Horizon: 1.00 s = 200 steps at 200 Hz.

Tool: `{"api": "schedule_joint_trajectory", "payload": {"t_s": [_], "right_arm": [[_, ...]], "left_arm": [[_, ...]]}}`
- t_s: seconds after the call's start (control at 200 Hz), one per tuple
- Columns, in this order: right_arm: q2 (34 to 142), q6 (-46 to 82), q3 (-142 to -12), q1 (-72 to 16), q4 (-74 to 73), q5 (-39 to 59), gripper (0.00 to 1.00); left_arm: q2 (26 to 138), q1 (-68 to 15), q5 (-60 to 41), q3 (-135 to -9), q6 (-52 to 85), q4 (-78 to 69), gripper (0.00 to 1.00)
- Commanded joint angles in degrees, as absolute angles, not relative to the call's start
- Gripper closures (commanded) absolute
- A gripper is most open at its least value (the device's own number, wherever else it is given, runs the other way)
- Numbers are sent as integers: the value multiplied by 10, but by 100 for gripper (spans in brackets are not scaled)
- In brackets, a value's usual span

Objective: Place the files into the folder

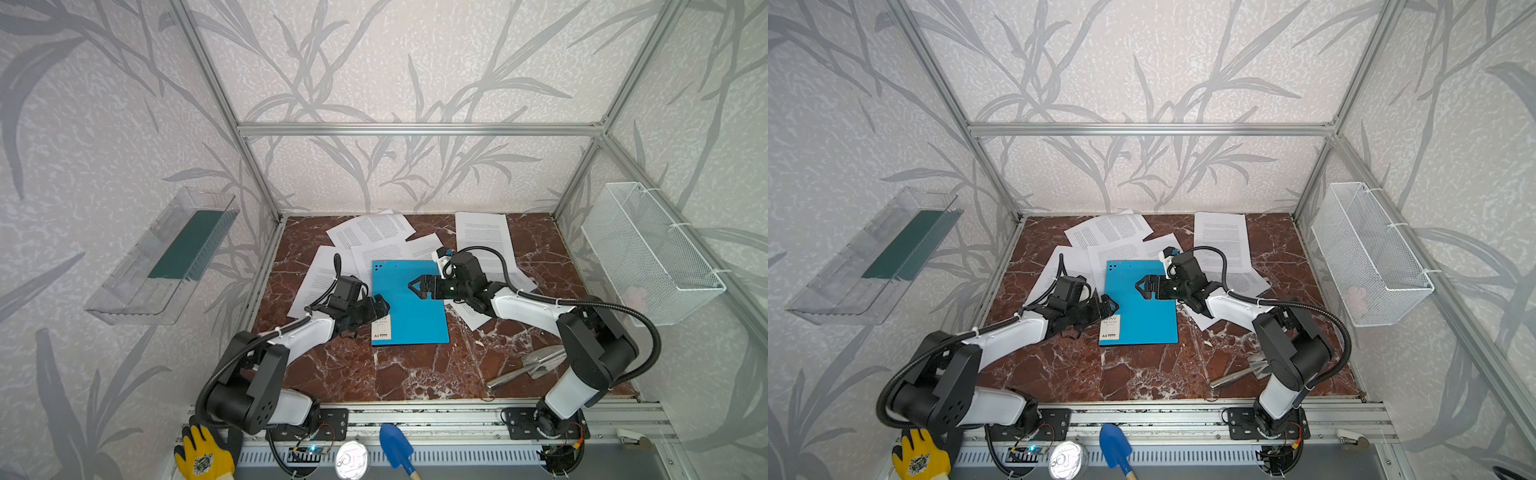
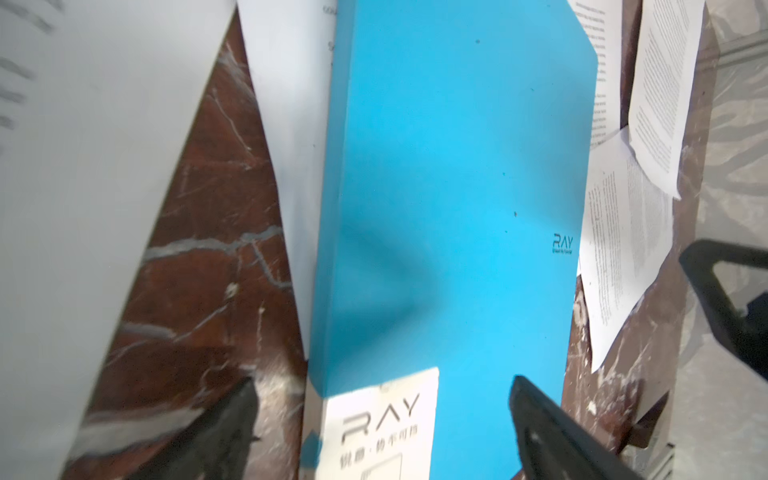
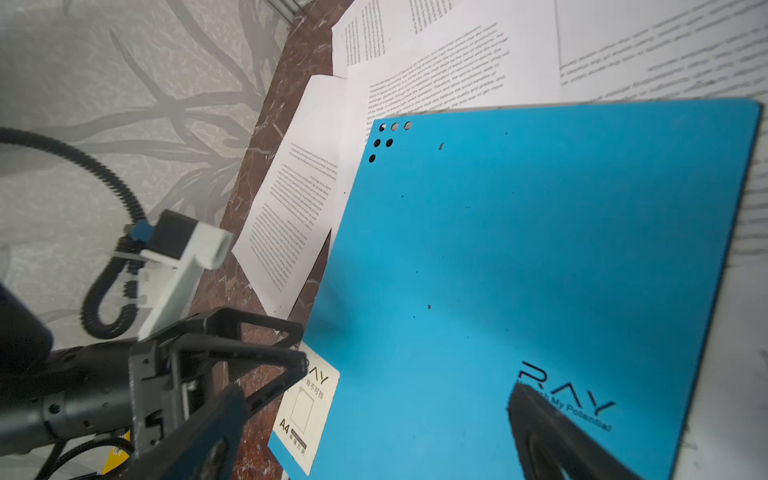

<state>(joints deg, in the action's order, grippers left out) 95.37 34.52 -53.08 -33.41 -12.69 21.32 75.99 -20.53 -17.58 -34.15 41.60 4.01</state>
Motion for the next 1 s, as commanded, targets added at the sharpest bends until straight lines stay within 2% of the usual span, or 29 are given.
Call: {"api": "schedule_joint_trajectory", "payload": {"t_s": [0.0,0.165,0.23,0.39,0.515,0.765,0.995], "right_arm": [[928,349,-502,-314,-107,199,1],[900,345,-475,-303,-91,182,1],[886,342,-463,-302,-80,166,1],[862,347,-430,-292,-75,146,1],[863,353,-416,-290,-91,164,1],[888,361,-406,-289,-121,195,1],[912,394,-395,-289,-162,229,1]], "left_arm": [[650,-206,-139,-329,419,89,1],[492,-202,-158,-250,508,67,1],[440,-203,-171,-232,540,84,5],[384,-209,-249,-186,630,92,7],[382,-239,-276,-145,679,42,10],[419,-321,-248,-114,732,-16,10],[504,-353,-219,-69,787,-174,10]]}}
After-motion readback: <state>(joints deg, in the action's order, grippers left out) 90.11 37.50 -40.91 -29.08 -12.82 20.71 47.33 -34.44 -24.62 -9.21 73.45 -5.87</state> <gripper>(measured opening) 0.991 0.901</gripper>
